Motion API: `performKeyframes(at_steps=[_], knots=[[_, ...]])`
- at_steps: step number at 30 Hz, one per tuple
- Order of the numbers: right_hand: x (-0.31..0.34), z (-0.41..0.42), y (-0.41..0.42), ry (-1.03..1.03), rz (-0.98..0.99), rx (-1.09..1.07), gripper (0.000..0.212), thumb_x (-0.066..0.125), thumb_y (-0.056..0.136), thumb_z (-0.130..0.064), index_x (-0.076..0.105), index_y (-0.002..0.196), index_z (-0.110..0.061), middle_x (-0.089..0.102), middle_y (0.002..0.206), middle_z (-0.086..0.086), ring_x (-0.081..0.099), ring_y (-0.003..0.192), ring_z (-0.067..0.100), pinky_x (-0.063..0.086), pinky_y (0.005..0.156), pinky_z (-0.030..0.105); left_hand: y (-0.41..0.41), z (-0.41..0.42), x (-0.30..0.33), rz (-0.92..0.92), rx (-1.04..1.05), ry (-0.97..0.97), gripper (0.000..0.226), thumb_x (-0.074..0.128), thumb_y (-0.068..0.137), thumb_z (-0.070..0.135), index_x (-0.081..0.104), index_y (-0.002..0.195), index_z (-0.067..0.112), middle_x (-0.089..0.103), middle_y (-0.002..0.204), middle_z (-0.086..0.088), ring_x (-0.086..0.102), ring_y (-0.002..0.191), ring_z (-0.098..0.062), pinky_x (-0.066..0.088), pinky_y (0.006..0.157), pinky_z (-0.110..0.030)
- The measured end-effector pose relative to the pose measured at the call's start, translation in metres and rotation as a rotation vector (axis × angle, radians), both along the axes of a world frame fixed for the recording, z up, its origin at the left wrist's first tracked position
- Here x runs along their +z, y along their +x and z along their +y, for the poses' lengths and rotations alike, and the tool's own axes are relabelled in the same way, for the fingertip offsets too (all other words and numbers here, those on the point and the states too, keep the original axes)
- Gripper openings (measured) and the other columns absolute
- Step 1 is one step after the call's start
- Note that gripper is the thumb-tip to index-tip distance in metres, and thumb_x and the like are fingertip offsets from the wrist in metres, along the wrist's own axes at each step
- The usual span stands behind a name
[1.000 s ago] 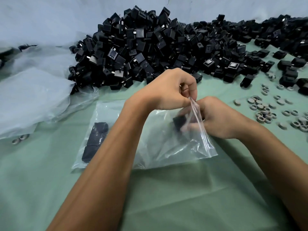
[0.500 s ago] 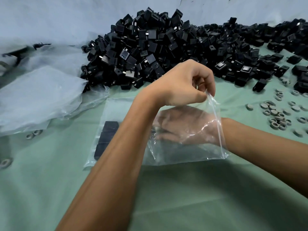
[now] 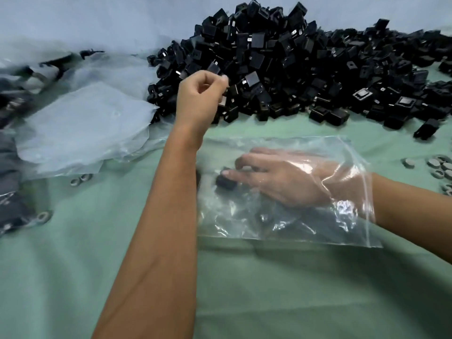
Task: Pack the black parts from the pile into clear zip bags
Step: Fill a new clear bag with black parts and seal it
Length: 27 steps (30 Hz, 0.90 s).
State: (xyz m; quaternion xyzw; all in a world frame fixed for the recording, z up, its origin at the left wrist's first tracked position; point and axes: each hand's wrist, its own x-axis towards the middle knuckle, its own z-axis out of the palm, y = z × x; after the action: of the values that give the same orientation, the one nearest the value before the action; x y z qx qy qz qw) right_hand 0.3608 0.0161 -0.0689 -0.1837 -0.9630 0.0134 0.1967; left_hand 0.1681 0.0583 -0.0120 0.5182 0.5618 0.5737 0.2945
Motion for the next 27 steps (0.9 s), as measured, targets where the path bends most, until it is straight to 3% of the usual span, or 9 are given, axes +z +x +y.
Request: performKeyframes(at_steps=[3, 7, 10, 13, 15, 17, 20, 23, 27], knots=[[0.002, 0.007, -0.005, 0.029, -0.124, -0.055, 0.041, 0.056, 0.098, -0.024, 0.068, 0.136, -0.014, 0.067, 0.116, 0.010, 0.061, 0.098, 0.023, 0.062, 0.082, 0.040, -0.018, 0.006, -0.005, -0.061, 0.176, -0.090, 0.027, 0.058, 0.101, 0.030, 0.066, 0.080, 0.016, 0.053, 0.059, 0.010, 0.043, 0.050, -0.005, 0.034, 0.049, -0.018], [0.011, 0.012, -0.015, -0.149, -0.228, -0.082, 0.054, 0.052, 0.099, -0.032, 0.051, 0.151, -0.018, 0.056, 0.138, 0.011, 0.056, 0.121, 0.031, 0.054, 0.097, 0.052, -0.027, 0.008, -0.011, -0.136, 0.218, -0.159, 0.032, 0.054, 0.103, 0.032, 0.065, 0.076, 0.019, 0.054, 0.059, 0.009, 0.042, 0.049, -0.007, 0.032, 0.047, -0.021], [0.014, 0.014, -0.018, -0.121, -0.281, -0.113, 0.067, 0.040, 0.102, -0.051, 0.029, 0.161, -0.021, 0.042, 0.154, 0.001, 0.040, 0.126, 0.008, 0.049, 0.107, 0.039, -0.027, 0.008, -0.016, -0.154, 0.234, -0.220, 0.031, 0.052, 0.104, 0.028, 0.064, 0.077, 0.018, 0.055, 0.062, 0.006, 0.042, 0.052, -0.009, 0.030, 0.048, -0.023], [0.014, 0.015, -0.023, -0.076, -0.368, -0.074, 0.074, 0.022, 0.101, -0.063, 0.002, 0.163, -0.028, 0.026, 0.167, -0.004, 0.031, 0.140, 0.011, 0.032, 0.115, 0.034, -0.028, 0.009, -0.017, -0.165, 0.258, -0.223, 0.031, 0.052, 0.103, 0.028, 0.063, 0.076, 0.018, 0.056, 0.062, 0.005, 0.043, 0.053, -0.010, 0.031, 0.049, -0.024], [0.012, 0.017, -0.021, -0.110, -0.369, -0.075, 0.070, 0.025, 0.102, -0.061, -0.007, 0.158, -0.036, 0.019, 0.169, -0.005, 0.026, 0.146, 0.013, 0.025, 0.117, 0.034, -0.030, 0.011, -0.017, -0.166, 0.287, -0.224, 0.030, 0.053, 0.101, 0.029, 0.062, 0.075, 0.018, 0.057, 0.063, 0.006, 0.045, 0.056, -0.012, 0.033, 0.052, -0.025], [0.012, 0.016, -0.019, -0.132, -0.337, -0.082, 0.069, 0.033, 0.102, -0.056, 0.005, 0.162, -0.036, 0.023, 0.167, -0.008, 0.028, 0.145, 0.012, 0.026, 0.120, 0.034, -0.033, 0.011, -0.019, -0.139, 0.350, -0.232, 0.024, 0.054, 0.097, 0.026, 0.059, 0.075, 0.018, 0.055, 0.065, 0.005, 0.045, 0.060, -0.015, 0.036, 0.058, -0.027], [0.014, 0.012, -0.019, -0.089, -0.301, -0.034, 0.058, 0.032, 0.102, -0.058, 0.036, 0.155, -0.034, 0.037, 0.160, -0.006, 0.045, 0.131, 0.018, 0.051, 0.106, 0.044, -0.035, 0.010, -0.020, -0.059, 0.433, -0.268, 0.020, 0.056, 0.088, 0.018, 0.050, 0.069, 0.021, 0.049, 0.062, 0.008, 0.045, 0.060, -0.015, 0.042, 0.067, -0.032], [0.018, 0.011, -0.025, -0.013, -0.290, 0.002, 0.055, 0.026, 0.104, -0.059, 0.032, 0.152, -0.034, 0.043, 0.158, 0.000, 0.046, 0.131, 0.021, 0.055, 0.100, 0.042, -0.037, 0.009, -0.022, -0.085, 0.428, -0.294, 0.025, 0.056, 0.088, 0.018, 0.043, 0.068, 0.023, 0.045, 0.062, 0.006, 0.043, 0.062, -0.017, 0.043, 0.069, -0.034], [0.021, 0.009, -0.034, -0.031, -0.352, -0.064, 0.067, 0.033, 0.106, -0.050, 0.016, 0.165, -0.024, 0.024, 0.169, -0.002, 0.029, 0.145, 0.018, 0.039, 0.117, 0.038, -0.038, 0.009, -0.022, -0.136, 0.417, -0.306, 0.023, 0.057, 0.088, 0.020, 0.043, 0.070, 0.024, 0.043, 0.061, 0.004, 0.038, 0.063, -0.020, 0.038, 0.068, -0.034]])
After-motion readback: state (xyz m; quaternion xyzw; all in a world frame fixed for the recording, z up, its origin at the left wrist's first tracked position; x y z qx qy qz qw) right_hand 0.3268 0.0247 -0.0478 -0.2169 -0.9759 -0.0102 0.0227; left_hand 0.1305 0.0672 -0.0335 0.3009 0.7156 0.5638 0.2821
